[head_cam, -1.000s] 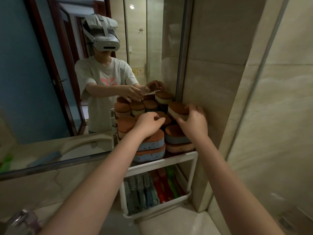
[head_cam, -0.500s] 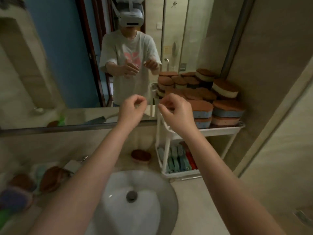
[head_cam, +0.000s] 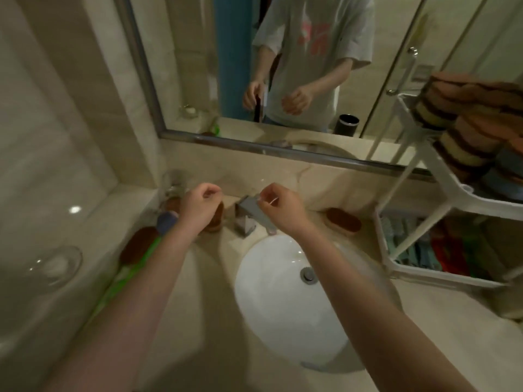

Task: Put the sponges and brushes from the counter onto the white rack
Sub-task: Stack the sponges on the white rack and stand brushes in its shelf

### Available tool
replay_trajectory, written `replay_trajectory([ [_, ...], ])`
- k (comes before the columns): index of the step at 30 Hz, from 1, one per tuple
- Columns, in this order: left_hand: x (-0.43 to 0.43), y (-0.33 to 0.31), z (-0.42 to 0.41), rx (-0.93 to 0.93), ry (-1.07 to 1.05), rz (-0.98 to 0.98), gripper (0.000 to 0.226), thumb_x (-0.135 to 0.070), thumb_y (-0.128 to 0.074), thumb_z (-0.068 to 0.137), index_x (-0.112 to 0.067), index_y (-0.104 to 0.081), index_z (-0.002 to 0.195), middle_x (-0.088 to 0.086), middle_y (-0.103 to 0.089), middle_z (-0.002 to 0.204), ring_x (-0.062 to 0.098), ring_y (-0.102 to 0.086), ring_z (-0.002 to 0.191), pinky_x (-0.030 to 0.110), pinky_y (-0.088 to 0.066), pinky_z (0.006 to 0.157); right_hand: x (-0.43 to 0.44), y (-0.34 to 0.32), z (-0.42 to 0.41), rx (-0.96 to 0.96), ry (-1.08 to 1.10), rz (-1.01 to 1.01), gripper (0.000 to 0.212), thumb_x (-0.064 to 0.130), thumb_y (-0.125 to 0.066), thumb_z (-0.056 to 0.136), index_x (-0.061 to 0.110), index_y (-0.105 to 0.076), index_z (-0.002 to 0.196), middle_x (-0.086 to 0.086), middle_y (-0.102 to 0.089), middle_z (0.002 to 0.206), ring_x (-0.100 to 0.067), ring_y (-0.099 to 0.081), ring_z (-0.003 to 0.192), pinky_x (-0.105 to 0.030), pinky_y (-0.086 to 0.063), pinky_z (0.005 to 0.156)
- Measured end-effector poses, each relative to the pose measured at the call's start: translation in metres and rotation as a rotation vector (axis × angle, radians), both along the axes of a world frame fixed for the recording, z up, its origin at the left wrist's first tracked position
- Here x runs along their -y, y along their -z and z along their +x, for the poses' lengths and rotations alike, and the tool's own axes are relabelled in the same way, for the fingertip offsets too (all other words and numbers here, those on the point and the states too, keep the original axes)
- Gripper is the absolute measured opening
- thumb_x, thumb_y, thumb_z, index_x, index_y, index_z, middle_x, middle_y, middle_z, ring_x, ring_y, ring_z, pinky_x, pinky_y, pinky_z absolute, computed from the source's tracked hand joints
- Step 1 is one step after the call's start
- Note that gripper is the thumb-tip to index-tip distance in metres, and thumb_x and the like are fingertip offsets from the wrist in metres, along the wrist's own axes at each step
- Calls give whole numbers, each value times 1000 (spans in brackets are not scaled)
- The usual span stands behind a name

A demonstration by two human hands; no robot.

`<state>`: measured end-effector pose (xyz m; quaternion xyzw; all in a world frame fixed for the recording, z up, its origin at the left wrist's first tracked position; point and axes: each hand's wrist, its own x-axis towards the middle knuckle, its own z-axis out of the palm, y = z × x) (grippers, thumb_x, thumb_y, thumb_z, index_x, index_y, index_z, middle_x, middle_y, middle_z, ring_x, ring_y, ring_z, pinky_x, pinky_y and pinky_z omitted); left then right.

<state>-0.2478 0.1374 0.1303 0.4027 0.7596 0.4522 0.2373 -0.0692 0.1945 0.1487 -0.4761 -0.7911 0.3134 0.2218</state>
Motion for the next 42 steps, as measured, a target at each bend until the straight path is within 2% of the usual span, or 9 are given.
replay_trajectory([
  [6,57,55,-86,-21,-140,-187,25,-11,-63,85,0,-64,107,20,-66,109,31,-61,102,32,-44,88,18,64,-84,129,-133,-137,30,29,-64,87,8,-63,108,-13,-69,105,-32,-63,99,-38,-51,86],
  [15,111,120,-149,-92,-164,-533,38,-19,-71,78,-3,-64,111,17,-66,111,30,-62,102,33,-47,87,15,131,-173,324,-220,-278,58,39,-64,87,4,-47,129,-19,-57,126,-36,-55,114,-35,-43,86],
  [22,109,142,-158,-308,-39,-698,29,-24,-65,78,-9,-60,102,13,-57,106,30,-59,92,36,-51,79,-6,153,-212,435,-160,-327,51,37,-61,88,2,-51,124,-18,-60,120,-34,-58,110,-36,-46,82],
  [25,109,148,-159,-375,-35,-771,29,-30,-61,82,-9,-58,102,12,-57,104,31,-59,92,35,-49,75,-9,162,-218,438,-140,-352,41,34,-62,88,4,-57,116,-14,-64,112,-31,-61,103,-34,-45,72],
  [28,112,156,-159,-369,-7,-817,27,-32,-58,85,-11,-60,102,11,-61,102,30,-60,92,35,-47,76,-10,168,-220,373,-100,-366,39,36,-65,87,5,-59,110,-8,-59,93,-29,-60,97,-30,-38,68],
  [32,113,153,-159,-402,12,-844,20,-24,-60,85,-7,-66,94,13,-62,97,31,-61,89,36,-47,77,-11,171,-216,271,-74,-360,30,35,-71,82,15,-50,74,-1,-52,74,-23,-53,82,-31,-37,66],
  [36,117,144,-154,-314,4,-723,18,-25,-65,84,-13,-68,71,-1,-54,64,19,-54,63,27,-40,61,-7,163,-208,33,19,-426,37,35,-76,76,13,-50,91,-6,-59,90,-25,-58,87,-42,-50,79],
  [38,117,138,-153,-221,-5,-648,27,-26,-67,83,-16,-61,58,-1,-55,59,20,-56,60,26,-40,59,-6,154,-202,-92,62,-484,40,35,-77,74,14,-49,93,-4,-57,88,-25,-56,86,-43,-51,79],
  [42,106,115,-148,-140,-68,-459,10,-18,-70,80,-7,-71,79,6,-63,75,23,-60,76,30,-44,70,-9,125,-182,-395,96,-585,39,25,-74,74,12,-44,95,-7,-51,86,-23,-54,80,-28,-50,57],
])
